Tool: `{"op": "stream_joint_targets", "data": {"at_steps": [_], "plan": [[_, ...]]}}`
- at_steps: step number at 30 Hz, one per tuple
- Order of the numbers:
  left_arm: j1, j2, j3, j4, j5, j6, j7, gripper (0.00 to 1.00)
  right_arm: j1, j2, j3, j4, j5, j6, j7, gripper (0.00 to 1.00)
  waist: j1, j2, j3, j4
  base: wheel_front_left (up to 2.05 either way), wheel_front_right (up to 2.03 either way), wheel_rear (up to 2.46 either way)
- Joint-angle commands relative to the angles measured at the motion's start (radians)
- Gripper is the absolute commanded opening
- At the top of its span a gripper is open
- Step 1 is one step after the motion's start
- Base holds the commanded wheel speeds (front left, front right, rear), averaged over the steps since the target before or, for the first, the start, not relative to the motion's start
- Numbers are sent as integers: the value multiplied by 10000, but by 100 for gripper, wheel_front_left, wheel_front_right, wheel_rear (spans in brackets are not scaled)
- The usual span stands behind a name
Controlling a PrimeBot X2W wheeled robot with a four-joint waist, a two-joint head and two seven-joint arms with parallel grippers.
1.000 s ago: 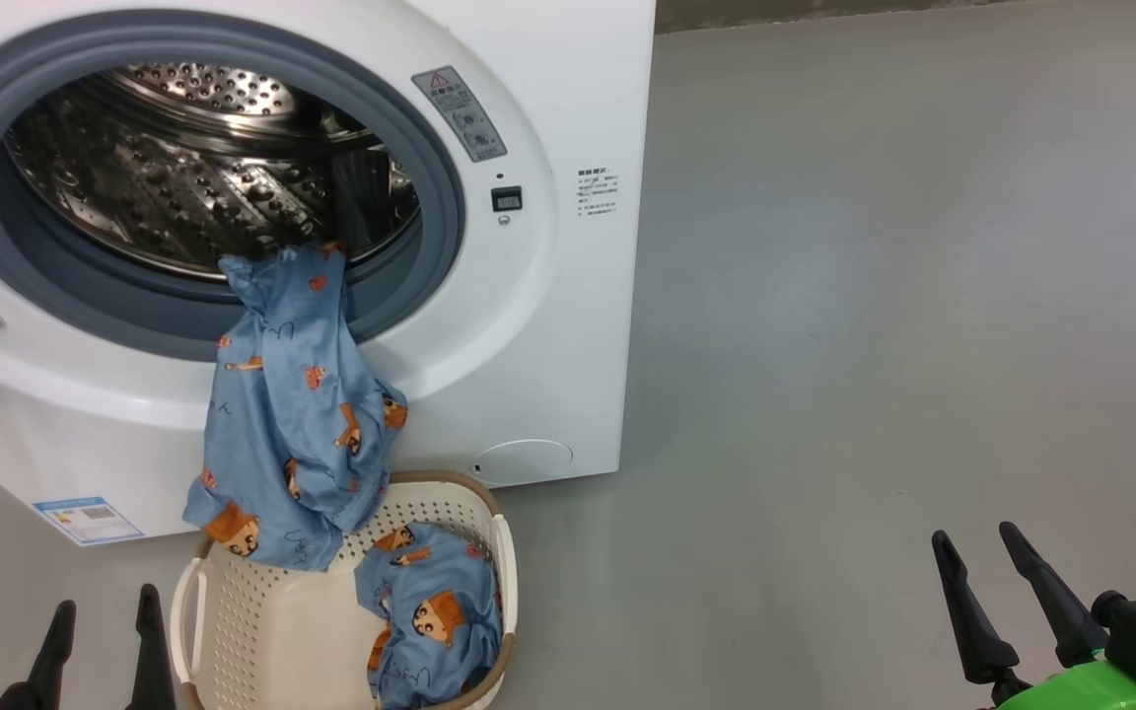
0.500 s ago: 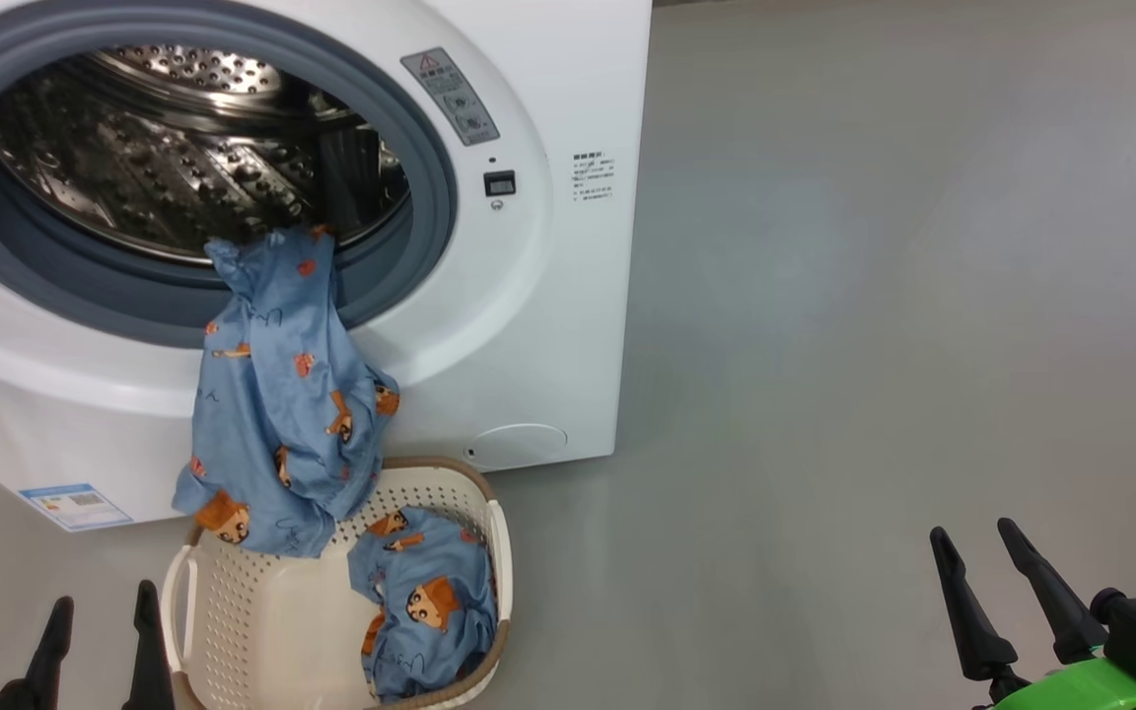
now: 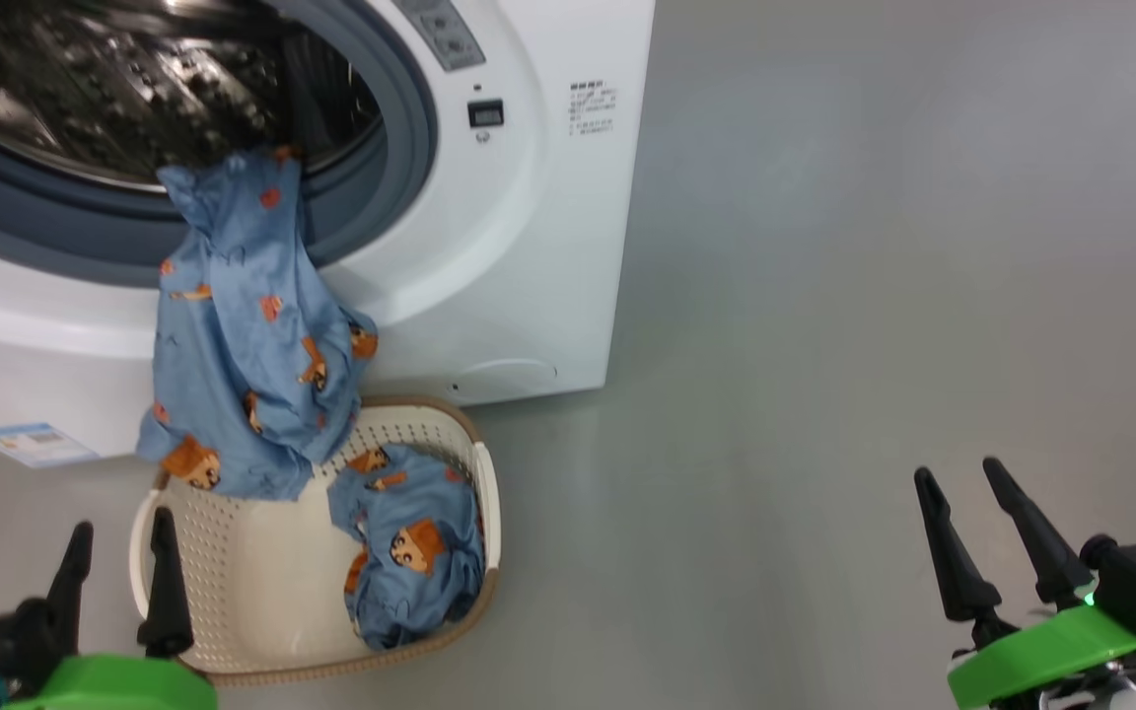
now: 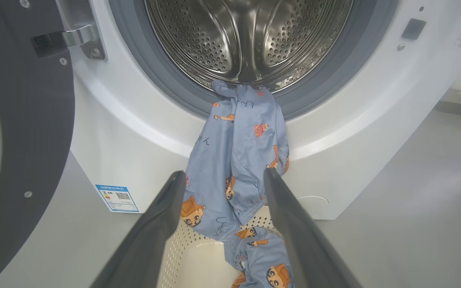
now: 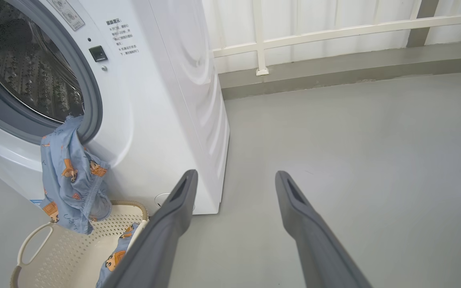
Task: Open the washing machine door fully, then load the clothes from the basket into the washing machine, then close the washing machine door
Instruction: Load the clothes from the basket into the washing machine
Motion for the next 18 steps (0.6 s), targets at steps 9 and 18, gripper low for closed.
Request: {"op": "stream_joint_targets", "data": {"at_steps": [9,18], "plan": [[-1734,600,-101,1245,-225,-23,-63,100,-940,44,265,-320,-210,14,-48,100,1,0,1435,-144,0,0,0],[-3218,991,-632,2603,-362,-23,-63,100,-1541,222,412,-380,-206,14,-48,100,1,0,2342,-367,0,0,0]]}}
